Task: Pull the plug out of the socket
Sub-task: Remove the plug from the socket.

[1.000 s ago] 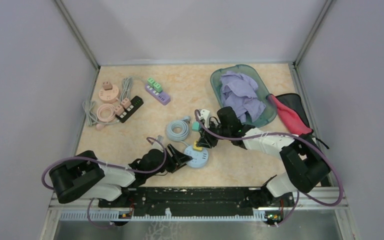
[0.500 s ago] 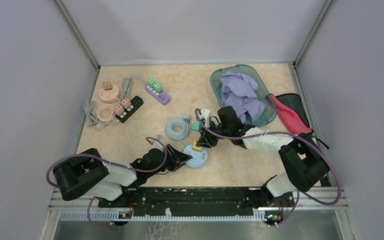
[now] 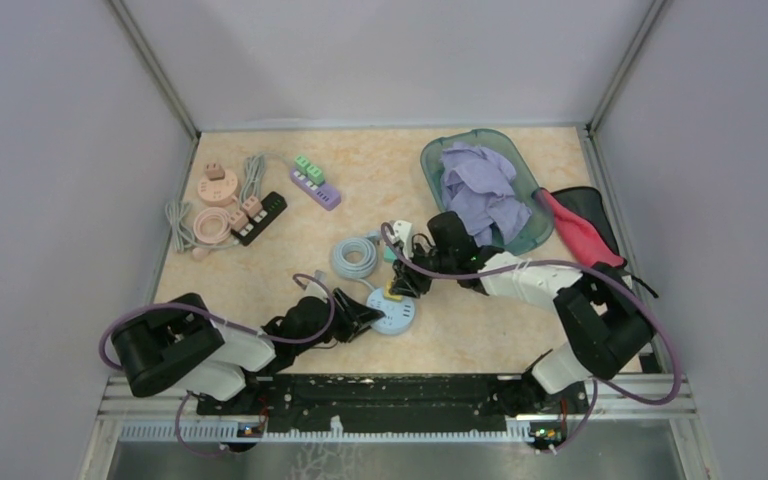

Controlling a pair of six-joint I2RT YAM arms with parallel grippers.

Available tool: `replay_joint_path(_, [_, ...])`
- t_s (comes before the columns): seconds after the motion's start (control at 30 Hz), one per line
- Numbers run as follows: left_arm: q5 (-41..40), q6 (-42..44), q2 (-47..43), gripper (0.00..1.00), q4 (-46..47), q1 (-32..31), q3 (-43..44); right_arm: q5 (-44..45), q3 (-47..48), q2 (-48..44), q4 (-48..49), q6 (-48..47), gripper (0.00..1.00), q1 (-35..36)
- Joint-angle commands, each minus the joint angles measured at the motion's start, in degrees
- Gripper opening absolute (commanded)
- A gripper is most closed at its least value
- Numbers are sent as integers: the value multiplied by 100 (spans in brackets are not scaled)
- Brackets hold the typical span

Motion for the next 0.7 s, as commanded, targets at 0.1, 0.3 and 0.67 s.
replay_joint_path(0.1, [-118, 214, -137, 0, -161, 8, 124, -60, 269, 228, -176, -97, 41, 192])
replay_joint_path(0.3, [-101, 247, -143, 0, -183, 9, 135, -25, 316, 263, -218, -94, 37, 228])
replay_joint_path(0.67, [-102, 169, -51, 0, -586, 9, 293, -41, 288, 42, -280, -272, 0, 558])
